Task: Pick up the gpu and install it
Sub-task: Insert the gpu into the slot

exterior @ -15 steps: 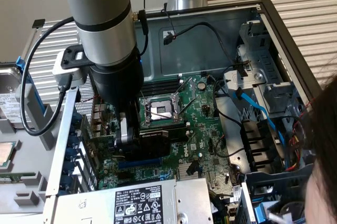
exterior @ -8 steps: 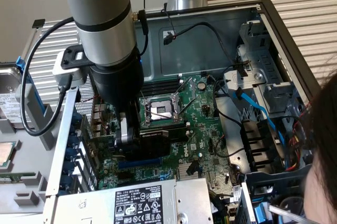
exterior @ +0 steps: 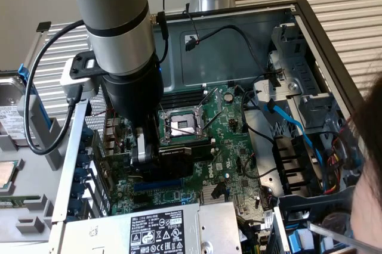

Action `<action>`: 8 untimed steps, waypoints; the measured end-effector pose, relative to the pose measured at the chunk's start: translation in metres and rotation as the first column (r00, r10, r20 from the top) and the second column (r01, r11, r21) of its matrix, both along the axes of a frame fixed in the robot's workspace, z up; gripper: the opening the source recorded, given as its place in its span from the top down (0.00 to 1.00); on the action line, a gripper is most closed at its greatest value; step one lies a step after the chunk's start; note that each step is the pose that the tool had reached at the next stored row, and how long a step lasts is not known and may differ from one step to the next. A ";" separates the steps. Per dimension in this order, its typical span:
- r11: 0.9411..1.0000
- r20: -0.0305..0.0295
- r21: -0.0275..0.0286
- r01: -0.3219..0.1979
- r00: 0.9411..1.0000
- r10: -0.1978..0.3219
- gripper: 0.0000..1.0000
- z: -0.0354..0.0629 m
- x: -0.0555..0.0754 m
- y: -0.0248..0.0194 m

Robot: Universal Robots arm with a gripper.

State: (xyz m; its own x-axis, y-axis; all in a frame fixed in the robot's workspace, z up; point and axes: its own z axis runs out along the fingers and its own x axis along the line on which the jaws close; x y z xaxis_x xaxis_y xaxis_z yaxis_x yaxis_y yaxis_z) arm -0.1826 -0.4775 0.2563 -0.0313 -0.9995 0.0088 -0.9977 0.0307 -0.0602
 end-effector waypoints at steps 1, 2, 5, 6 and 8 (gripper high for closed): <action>1.000 0.000 0.000 0.000 1.000 0.000 0.73 0.0000 0.000 0.0000; 1.000 0.000 0.000 0.000 1.000 0.000 0.73 0.0000 0.000 0.0000; 1.000 -0.001 -0.002 0.000 1.000 0.000 0.73 -0.0001 0.000 -0.0001; 1.000 -0.002 -0.003 0.000 1.000 0.000 0.73 -0.0001 0.000 -0.0001; 1.000 -0.003 -0.004 0.000 1.000 0.000 0.73 0.0000 0.000 0.0000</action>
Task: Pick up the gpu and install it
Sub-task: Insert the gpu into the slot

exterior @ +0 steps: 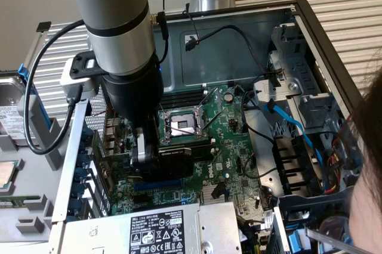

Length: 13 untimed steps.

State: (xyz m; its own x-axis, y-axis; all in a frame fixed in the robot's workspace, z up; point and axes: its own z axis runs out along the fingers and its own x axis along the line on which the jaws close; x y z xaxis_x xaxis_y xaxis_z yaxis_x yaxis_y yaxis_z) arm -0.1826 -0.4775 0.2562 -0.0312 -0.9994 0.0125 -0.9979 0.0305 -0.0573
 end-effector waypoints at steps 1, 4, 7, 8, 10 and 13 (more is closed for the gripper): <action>1.000 0.000 0.000 0.000 1.000 0.000 0.73 0.0000 0.000 0.0000; 1.000 0.000 0.000 0.000 1.000 0.000 0.73 0.0000 0.000 0.0000; 1.000 -0.004 0.001 0.000 1.000 0.000 0.73 0.0000 0.000 -0.0002; 1.000 -0.005 0.001 0.000 1.000 0.000 0.73 0.0000 0.000 -0.0003; 1.000 -0.007 0.002 0.000 1.000 0.000 0.73 -0.0001 0.000 -0.0004; 1.000 -0.007 0.001 0.000 1.000 0.000 0.73 -0.0001 0.000 -0.0005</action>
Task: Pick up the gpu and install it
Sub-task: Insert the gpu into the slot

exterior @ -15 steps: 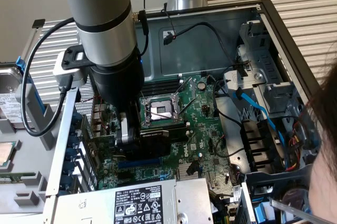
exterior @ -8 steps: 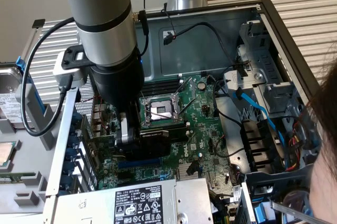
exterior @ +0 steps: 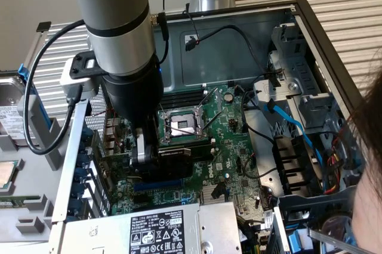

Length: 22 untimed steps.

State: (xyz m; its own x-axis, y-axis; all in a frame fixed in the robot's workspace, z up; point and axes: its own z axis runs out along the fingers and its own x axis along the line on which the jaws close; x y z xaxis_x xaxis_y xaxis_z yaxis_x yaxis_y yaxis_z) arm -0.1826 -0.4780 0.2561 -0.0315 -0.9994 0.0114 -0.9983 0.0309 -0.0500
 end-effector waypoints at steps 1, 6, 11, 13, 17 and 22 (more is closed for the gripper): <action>1.000 0.000 0.000 0.000 1.000 0.000 0.73 -0.0001 0.000 0.0000; 1.000 0.000 0.001 0.003 1.000 -0.003 0.73 -0.0043 0.000 0.0000; 1.000 0.000 0.001 0.003 1.000 -0.003 0.73 -0.0043 0.000 0.0000; 1.000 0.000 0.001 0.003 1.000 -0.003 0.73 -0.0043 0.000 0.0000; 1.000 0.000 0.001 0.003 1.000 -0.003 0.73 -0.0043 0.003 0.0000; 1.000 0.000 0.001 0.003 1.000 -0.003 0.73 -0.0043 0.003 0.0000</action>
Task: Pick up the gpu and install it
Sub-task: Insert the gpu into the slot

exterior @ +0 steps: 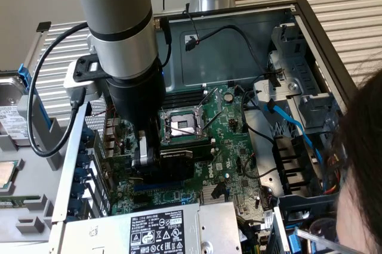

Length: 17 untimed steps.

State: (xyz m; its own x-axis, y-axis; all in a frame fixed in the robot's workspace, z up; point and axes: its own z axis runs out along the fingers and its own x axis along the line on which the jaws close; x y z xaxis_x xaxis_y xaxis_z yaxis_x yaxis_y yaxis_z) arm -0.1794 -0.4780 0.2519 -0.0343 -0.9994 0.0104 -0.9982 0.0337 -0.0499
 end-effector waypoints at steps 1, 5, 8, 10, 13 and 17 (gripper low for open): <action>1.000 0.000 0.000 0.000 1.000 0.000 0.73 0.0000 0.000 0.0000; 1.000 0.001 0.000 0.000 1.000 0.000 0.73 -0.0002 0.000 0.0000; 1.000 0.001 0.000 0.000 1.000 0.000 0.73 -0.0004 0.000 0.0000; 1.000 0.001 0.000 0.000 1.000 0.000 0.73 -0.0004 0.000 0.0000; 1.000 0.001 0.000 -0.001 1.000 0.001 0.73 -0.0006 0.000 0.0000; 1.000 0.002 0.000 -0.004 1.000 0.004 0.73 -0.0008 -0.001 0.0000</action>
